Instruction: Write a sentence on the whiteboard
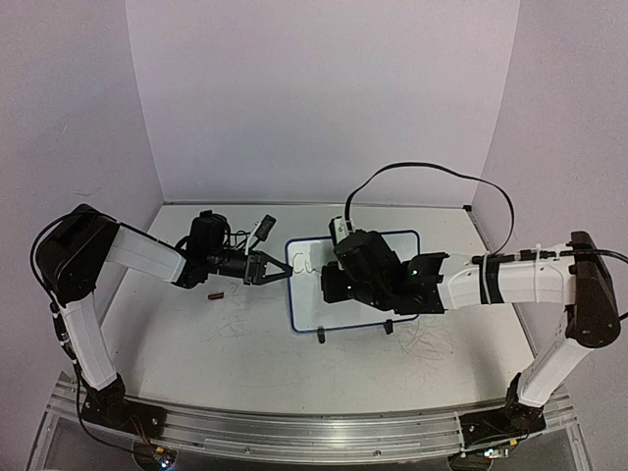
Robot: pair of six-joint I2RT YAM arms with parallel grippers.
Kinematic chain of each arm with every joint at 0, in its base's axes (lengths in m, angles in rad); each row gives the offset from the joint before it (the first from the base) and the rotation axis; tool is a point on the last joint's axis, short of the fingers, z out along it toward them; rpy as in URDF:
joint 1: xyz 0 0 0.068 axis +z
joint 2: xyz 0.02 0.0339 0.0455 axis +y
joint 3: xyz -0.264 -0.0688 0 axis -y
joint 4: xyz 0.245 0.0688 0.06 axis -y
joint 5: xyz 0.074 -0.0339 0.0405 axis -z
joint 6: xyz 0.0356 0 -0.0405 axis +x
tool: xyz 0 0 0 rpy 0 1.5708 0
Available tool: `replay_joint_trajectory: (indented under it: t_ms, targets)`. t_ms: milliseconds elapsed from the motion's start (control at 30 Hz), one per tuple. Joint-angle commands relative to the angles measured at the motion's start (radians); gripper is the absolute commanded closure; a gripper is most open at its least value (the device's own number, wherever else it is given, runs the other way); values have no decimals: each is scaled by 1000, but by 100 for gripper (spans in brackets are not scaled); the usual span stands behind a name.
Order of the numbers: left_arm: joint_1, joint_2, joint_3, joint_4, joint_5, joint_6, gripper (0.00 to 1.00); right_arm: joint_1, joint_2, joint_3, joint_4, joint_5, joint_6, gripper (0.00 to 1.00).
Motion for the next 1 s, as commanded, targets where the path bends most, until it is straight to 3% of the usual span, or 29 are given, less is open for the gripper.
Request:
replay_joint_trajectory:
  t_ms: [0, 967]
  targets:
    - [-4, -17, -12, 7, 36, -16, 100, -10, -20, 38, -3, 64, -17, 100]
    - [-5, -22, -13, 7, 38, -16, 100, -16, 11, 77, 6, 37, -34, 100]
